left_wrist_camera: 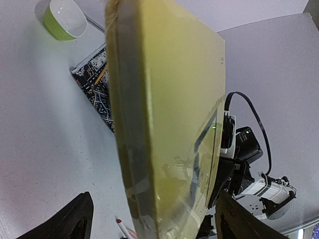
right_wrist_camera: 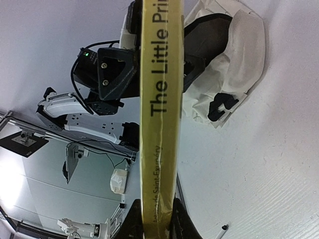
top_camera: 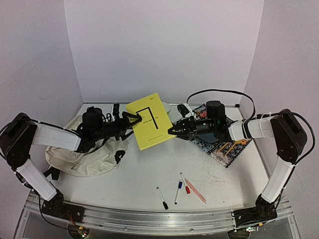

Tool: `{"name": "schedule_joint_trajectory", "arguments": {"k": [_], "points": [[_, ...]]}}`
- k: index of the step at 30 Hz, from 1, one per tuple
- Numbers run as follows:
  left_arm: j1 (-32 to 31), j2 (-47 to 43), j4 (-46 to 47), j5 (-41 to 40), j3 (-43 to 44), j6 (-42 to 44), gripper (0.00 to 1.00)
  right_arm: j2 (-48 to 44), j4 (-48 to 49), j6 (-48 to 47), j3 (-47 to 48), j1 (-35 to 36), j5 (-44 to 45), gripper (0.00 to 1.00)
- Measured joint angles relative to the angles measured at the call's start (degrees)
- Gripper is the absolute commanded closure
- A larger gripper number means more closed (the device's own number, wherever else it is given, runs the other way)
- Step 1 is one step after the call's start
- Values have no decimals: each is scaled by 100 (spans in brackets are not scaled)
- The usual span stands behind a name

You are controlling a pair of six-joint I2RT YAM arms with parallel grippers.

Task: Pack the student bag
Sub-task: Pick up the largest pocket of the bag from the student bag.

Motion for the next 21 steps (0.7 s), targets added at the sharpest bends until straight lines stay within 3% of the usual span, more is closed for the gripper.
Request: {"name": "schedule_joint_trajectory", "arguments": {"k": [8, 11, 16, 21], "points": [[0, 204, 1227, 340, -135, -708, 75, 2, 645, 494, -112, 35, -57, 99], [3, 204, 1646, 334, -231, -975, 99, 8, 836, 644, -113, 84, -25, 97], [-34, 134, 2146, 139, -444, -1232, 100, 44, 1184, 842, -191, 165, 212, 78], [-238, 21, 2079, -488, -656, -1357, 100, 44, 1642, 908, -494, 420, 1131, 61]]}}
